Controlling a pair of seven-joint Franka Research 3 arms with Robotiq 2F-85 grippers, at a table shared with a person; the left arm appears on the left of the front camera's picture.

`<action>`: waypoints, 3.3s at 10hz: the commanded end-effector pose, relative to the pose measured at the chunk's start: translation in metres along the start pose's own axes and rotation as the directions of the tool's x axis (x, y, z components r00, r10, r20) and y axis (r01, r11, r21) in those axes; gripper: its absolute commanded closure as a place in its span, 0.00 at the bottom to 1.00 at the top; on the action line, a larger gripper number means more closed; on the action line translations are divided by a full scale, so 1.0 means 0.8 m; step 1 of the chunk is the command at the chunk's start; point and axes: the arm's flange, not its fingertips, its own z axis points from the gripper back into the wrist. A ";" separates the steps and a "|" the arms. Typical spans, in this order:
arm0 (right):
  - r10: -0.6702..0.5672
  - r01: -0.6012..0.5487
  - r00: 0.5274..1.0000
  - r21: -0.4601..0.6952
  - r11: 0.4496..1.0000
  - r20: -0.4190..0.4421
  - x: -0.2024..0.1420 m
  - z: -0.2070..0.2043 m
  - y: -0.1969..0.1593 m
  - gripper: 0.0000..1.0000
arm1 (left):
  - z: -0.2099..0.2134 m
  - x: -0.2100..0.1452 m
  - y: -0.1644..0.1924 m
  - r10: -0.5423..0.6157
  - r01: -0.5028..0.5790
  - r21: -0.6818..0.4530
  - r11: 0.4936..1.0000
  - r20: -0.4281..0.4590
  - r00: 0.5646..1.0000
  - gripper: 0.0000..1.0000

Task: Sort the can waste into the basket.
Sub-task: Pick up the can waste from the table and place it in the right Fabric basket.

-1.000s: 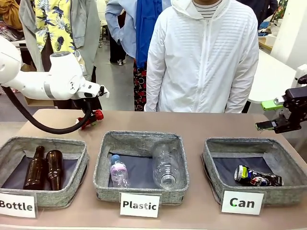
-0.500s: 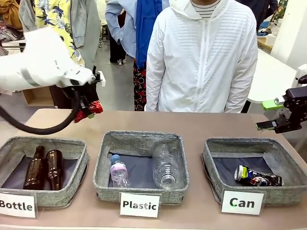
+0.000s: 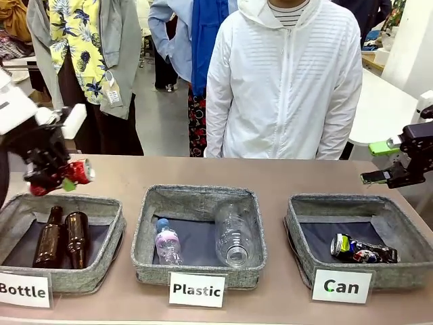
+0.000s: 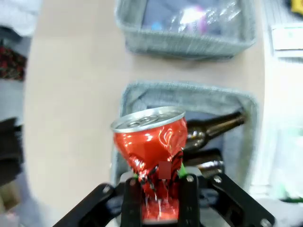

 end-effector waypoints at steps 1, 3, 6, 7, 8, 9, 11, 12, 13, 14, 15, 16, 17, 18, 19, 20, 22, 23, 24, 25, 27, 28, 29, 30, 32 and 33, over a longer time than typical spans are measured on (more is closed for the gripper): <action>-0.003 0.003 1.000 -0.002 1.000 -0.010 -0.001 0.003 0.003 0.00 | -0.001 0.030 0.013 -0.050 0.050 -0.043 0.998 -0.014 0.999 0.93; -0.003 0.003 1.000 -0.002 1.000 -0.010 -0.001 0.003 0.003 0.00 | -0.001 0.030 0.013 -0.050 0.050 -0.043 0.998 -0.014 0.999 0.93; -0.019 0.012 0.997 -0.087 0.996 -0.074 -0.006 0.005 0.022 0.00 | -0.015 0.084 0.001 -0.003 0.003 0.000 1.000 0.054 0.999 0.76; -0.074 0.048 0.988 -0.189 0.981 -0.133 -0.014 0.020 0.040 0.00 | -0.005 0.170 -0.004 -0.055 0.051 0.035 0.998 0.132 0.990 0.76; -0.119 0.080 0.986 -0.296 0.952 -0.118 -0.025 0.049 0.058 0.00 | 0.010 0.268 -0.008 -0.118 0.106 0.075 0.992 0.182 0.976 0.76; -0.133 0.096 0.988 -0.349 0.932 -0.083 -0.034 0.068 0.066 0.00 | 0.016 0.326 -0.008 -0.090 0.071 0.083 0.994 0.249 0.964 0.76; -0.041 0.064 0.997 -0.433 0.899 0.063 -0.077 0.128 0.079 0.00 | -0.010 0.483 -0.014 -0.189 0.189 0.027 0.982 0.250 0.950 0.76; 0.009 0.050 0.989 -0.395 0.917 0.146 -0.099 0.150 0.082 0.00 | -0.038 0.548 -0.004 -0.246 0.248 0.017 0.969 0.213 0.946 0.76; 0.040 0.030 0.982 -0.361 0.932 0.185 -0.118 0.167 0.079 0.00 | -0.073 0.607 -0.004 -0.315 0.342 -0.083 0.936 0.234 0.920 0.76; 0.039 0.058 0.968 -0.373 0.926 0.247 -0.136 0.185 0.070 0.00 | -0.117 0.663 -0.006 -0.355 0.382 -0.113 0.917 0.205 0.912 0.76; 0.050 0.078 0.938 -0.351 0.933 0.342 -0.148 0.198 0.062 0.00 | -0.156 0.702 -0.011 -0.376 0.403 -0.121 0.907 0.198 0.905 0.76; 0.018 0.060 0.979 -0.368 0.928 0.204 -0.119 0.184 0.088 0.00 | -0.193 0.734 -0.013 -0.426 0.451 -0.133 0.883 0.178 0.887 0.76; 0.018 0.060 0.979 -0.368 0.928 0.204 -0.119 0.184 0.088 0.00 | -0.229 0.759 -0.018 -0.461 0.476 -0.167 0.863 0.125 0.879 0.76; 0.018 0.060 0.979 -0.368 0.928 0.204 -0.119 0.184 0.088 0.00 | -0.262 0.780 -0.027 -0.473 0.482 -0.228 0.846 0.099 0.876 0.76; 0.018 0.060 0.979 -0.368 0.928 0.204 -0.119 0.184 0.088 0.00 | -0.281 0.787 -0.028 -0.483 0.485 -0.259 0.835 0.077 0.872 0.76; 0.018 0.060 0.979 -0.368 0.928 0.204 -0.119 0.184 0.088 0.00 | -0.289 0.787 -0.026 -0.491 0.489 -0.263 0.832 0.065 0.869 0.76; 0.018 0.060 0.979 -0.368 0.928 0.204 -0.119 0.184 0.088 0.00 | -0.293 0.786 -0.031 -0.492 0.487 -0.270 0.831 0.056 0.869 0.57; 0.018 0.060 0.979 -0.368 0.928 0.204 -0.119 0.184 0.088 0.00 | -0.292 0.784 -0.032 -0.515 0.512 -0.265 0.818 0.063 0.855 0.18; 0.018 0.060 0.979 -0.368 0.928 0.204 -0.119 0.184 0.088 0.00 | -0.290 0.784 -0.033 -0.517 0.514 -0.265 0.816 0.063 0.853 0.00; 0.018 0.060 0.979 -0.368 0.928 0.204 -0.119 0.184 0.088 0.00 | -0.290 0.783 -0.034 -0.508 0.504 -0.262 0.823 0.057 0.859 0.00; 0.018 0.060 0.979 -0.368 0.928 0.204 -0.119 0.184 0.088 0.00 | -0.286 0.778 -0.035 -0.513 0.506 -0.264 0.821 0.046 0.857 0.00; 0.018 0.060 0.979 -0.368 0.928 0.204 -0.119 0.184 0.088 0.00 | -0.280 0.774 -0.037 -0.513 0.498 -0.279 0.821 0.024 0.858 0.00; 0.022 0.059 0.978 -0.372 0.926 0.210 -0.120 0.181 0.087 0.00 | -0.265 0.764 -0.038 -0.510 0.495 -0.279 0.823 0.020 0.860 0.00; 0.014 0.058 0.982 -0.373 0.926 0.188 -0.110 0.172 0.086 0.00 | -0.245 0.750 -0.043 -0.473 0.441 -0.337 0.832 -0.014 0.881 0.00; 0.003 0.045 0.992 -0.378 0.925 0.125 -0.076 0.142 0.082 0.00 | -0.173 0.685 -0.066 -0.409 0.393 -0.360 0.846 0.035 0.912 0.00; -0.007 0.037 0.997 -0.382 0.923 0.080 -0.058 0.126 0.079 0.00 | -0.141 0.646 -0.077 -0.357 0.333 -0.356 0.873 -0.001 0.934 0.00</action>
